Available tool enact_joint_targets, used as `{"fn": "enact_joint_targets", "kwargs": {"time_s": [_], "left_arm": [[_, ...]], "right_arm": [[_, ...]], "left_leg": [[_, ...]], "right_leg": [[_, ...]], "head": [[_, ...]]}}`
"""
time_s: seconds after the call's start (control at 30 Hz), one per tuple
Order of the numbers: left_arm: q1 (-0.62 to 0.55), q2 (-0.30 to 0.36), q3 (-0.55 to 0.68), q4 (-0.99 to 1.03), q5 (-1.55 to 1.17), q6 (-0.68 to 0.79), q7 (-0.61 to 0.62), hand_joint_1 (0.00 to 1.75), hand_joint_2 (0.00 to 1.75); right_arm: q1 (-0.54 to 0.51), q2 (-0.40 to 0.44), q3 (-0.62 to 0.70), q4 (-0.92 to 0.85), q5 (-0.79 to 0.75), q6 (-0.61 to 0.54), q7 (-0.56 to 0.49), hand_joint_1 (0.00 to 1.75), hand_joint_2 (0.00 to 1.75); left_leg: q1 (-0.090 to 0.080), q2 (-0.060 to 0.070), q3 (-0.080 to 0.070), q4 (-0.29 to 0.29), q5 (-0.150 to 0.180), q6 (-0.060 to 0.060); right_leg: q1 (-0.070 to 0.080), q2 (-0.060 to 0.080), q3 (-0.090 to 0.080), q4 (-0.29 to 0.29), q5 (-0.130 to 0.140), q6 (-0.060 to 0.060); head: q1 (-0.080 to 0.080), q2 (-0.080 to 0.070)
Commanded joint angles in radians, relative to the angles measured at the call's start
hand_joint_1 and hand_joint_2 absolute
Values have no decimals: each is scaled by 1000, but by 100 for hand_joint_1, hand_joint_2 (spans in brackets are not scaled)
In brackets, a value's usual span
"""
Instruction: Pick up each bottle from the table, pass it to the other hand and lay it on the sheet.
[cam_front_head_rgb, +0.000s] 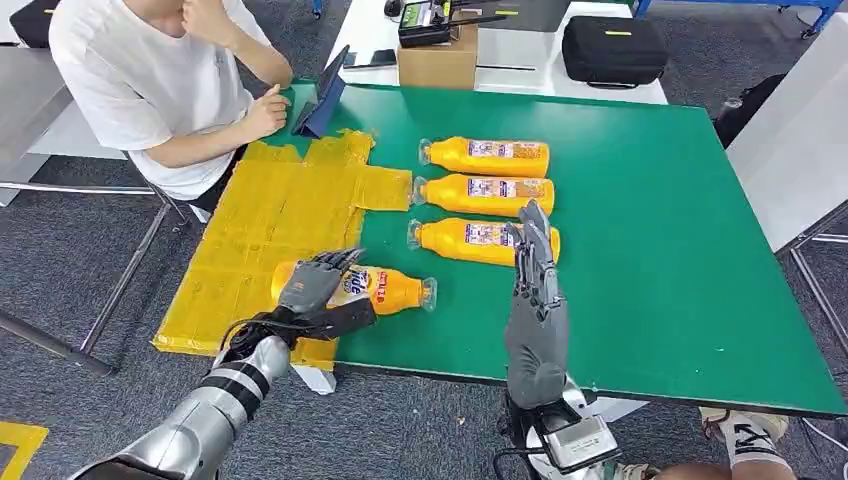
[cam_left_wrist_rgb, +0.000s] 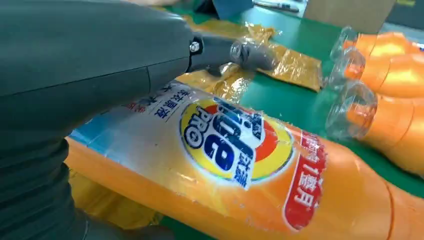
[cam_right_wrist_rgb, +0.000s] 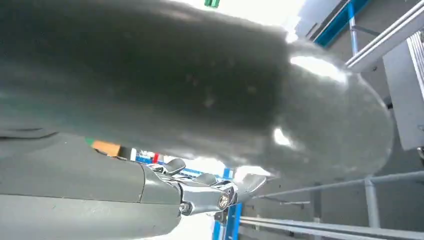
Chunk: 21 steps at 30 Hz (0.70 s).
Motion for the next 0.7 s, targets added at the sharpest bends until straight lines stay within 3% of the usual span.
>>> {"fn": "enact_joint_targets", "kwargs": {"time_s": [0.03, 0.17, 0.27, 0.3, 0.43, 0.7], "left_arm": [[-53, 44, -47, 174, -4, -139, 18, 0, 175], [-44, 52, -26, 164, 31, -163, -18, 0, 175], [-11, 39, 68, 92, 170, -196, -112, 0, 175], [20, 12, 167, 11, 338, -276, -212, 0, 175], [111, -17, 240, -246, 562, -425, -240, 0, 175], [111, -17, 240, -246, 562, -425, -240, 0, 175]], "right_arm": [[-53, 7, -44, 134, -24, 14, 2, 0, 0], [-58, 8, -52, 148, -28, 14, 2, 0, 0], [-56, 5, -51, 149, -30, 7, 2, 0, 0], [-55, 1, -47, 150, -31, -3, 2, 0, 0], [-50, -13, -37, 139, -35, -26, 2, 0, 0], [-50, -13, -37, 139, -35, -26, 2, 0, 0]], "left_leg": [[2, 5, 8, -2, -2, -2], [0, 1, 8, -2, -1, -1], [1, 3, 12, -3, -1, -2], [1, 3, 13, -2, -1, -2], [1, 1, 11, -1, 0, -1], [1, 0, 8, -1, -1, -1]], "right_leg": [[2, 3, 7, -2, -1, -3], [0, 1, 8, -2, 0, -1], [1, 2, 12, -3, 0, -3], [2, 3, 12, -2, 0, -3], [1, 1, 12, -2, 0, -2], [1, 0, 8, -1, -1, -2]], "head": [[0, 0], [0, 0], [0, 0], [0, 0], [0, 0], [0, 0]]}}
